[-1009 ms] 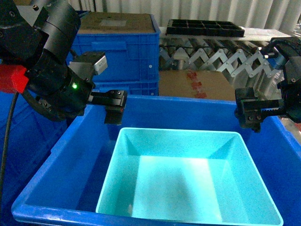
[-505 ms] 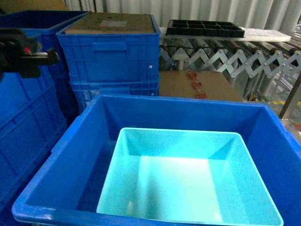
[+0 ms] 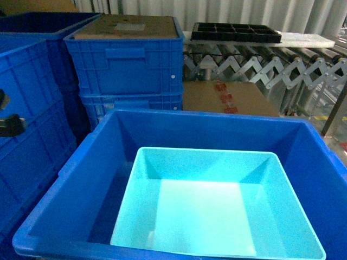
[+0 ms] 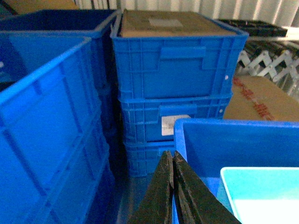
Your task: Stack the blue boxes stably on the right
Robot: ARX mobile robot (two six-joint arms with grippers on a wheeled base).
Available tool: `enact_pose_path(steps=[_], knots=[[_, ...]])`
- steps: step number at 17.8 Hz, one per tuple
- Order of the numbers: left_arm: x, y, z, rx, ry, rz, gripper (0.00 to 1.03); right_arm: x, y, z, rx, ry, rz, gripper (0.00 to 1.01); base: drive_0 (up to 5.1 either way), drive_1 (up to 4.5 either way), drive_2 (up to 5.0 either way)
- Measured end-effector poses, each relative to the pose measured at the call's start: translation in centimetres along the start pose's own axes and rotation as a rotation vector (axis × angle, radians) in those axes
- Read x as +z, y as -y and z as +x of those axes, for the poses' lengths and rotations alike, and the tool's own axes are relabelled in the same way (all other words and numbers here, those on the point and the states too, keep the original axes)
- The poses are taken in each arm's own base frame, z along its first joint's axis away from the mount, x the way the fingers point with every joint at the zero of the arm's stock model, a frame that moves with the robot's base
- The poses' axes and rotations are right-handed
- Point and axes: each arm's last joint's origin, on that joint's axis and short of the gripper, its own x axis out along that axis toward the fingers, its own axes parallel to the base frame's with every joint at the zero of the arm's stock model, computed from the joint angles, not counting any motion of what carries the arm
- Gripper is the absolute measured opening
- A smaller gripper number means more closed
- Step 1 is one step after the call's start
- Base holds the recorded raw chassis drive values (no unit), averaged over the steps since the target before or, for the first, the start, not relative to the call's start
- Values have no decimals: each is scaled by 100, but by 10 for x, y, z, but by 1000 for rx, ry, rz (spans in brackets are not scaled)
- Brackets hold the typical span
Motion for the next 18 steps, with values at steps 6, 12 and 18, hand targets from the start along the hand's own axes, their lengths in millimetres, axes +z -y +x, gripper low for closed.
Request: enact_pose_path(steps=[6, 12, 18], knots=[[4, -24, -60, 21, 27, -5, 2, -1, 13, -52, 2, -8, 0, 2, 0, 0, 0], [3, -22, -95, -3, 23, -4, 2, 1, 14, -79, 2, -3, 0, 2, 0, 0, 0], [9, -22, -115, -3, 45, -5, 2, 7, 14, -97, 2, 19, 0, 2, 0, 0, 0]])
